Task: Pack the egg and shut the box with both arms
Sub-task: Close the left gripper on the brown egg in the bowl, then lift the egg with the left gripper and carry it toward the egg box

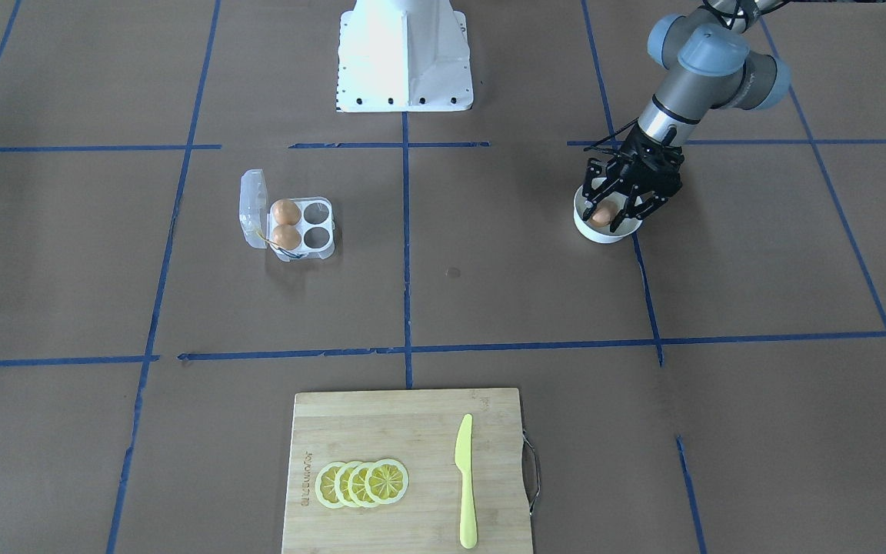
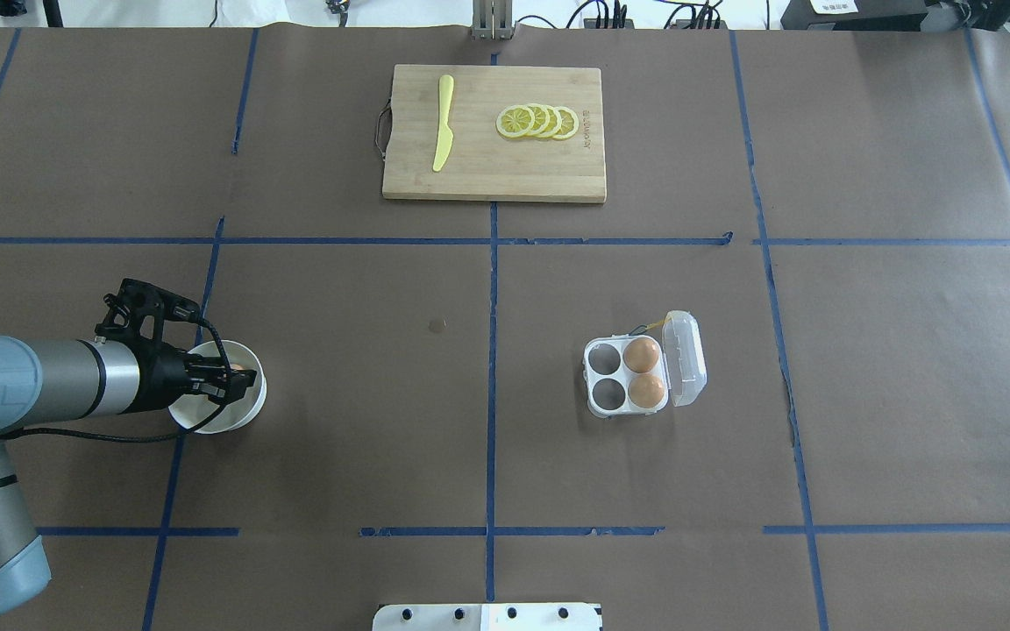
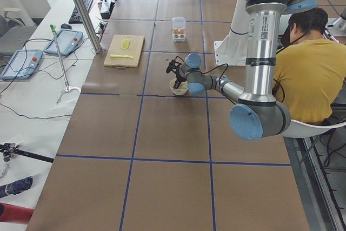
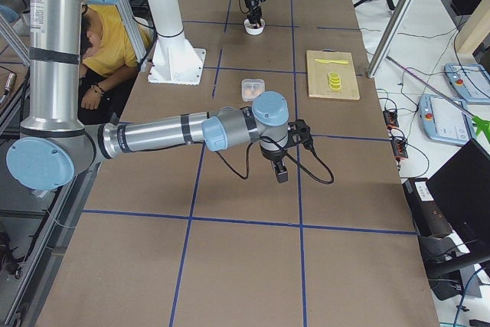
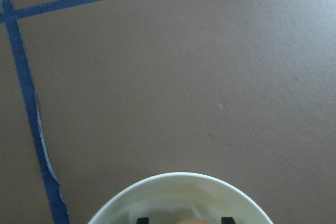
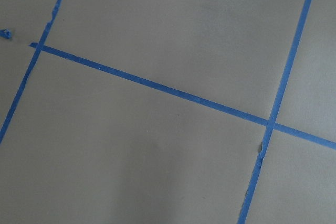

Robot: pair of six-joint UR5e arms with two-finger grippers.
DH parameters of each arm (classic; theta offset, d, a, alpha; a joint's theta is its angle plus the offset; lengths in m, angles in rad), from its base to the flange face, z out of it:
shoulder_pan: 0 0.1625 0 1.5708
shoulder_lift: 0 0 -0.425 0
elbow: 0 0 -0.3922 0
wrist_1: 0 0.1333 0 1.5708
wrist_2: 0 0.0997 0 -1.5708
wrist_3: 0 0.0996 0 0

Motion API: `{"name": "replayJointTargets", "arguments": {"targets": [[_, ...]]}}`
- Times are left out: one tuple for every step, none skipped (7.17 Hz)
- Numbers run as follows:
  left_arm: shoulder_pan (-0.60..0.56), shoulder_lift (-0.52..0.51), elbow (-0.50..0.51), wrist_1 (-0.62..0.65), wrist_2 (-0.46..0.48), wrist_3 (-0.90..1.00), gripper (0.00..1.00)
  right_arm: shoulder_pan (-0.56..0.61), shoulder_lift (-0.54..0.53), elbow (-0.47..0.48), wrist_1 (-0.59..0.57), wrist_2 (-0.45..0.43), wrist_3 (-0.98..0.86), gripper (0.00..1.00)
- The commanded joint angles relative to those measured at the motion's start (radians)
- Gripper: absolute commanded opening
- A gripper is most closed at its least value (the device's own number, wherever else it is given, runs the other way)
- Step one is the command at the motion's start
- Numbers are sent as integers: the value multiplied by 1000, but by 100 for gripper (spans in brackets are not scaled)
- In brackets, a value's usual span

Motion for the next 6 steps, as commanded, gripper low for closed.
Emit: {"name": "replayJointTargets", "arguments": {"targets": [[-7, 3, -26, 0, -1, 5, 0, 0, 0, 0, 0, 0, 1, 100], [-28, 2, -54, 0, 0, 8, 0, 0, 0, 0, 0, 0, 0, 100], [-62, -7, -81, -2, 8, 46, 0, 0, 0, 0, 0, 0, 0, 100], [-65, -21, -98, -6, 66, 89, 0, 0, 0, 0, 0, 0, 1, 100], [-64, -86, -98, -8, 109, 94, 0, 0, 0, 0, 0, 0, 3, 100], [-58, -180, -83, -8, 115, 121, 0, 0, 0, 2, 0, 0, 3, 100]]}}
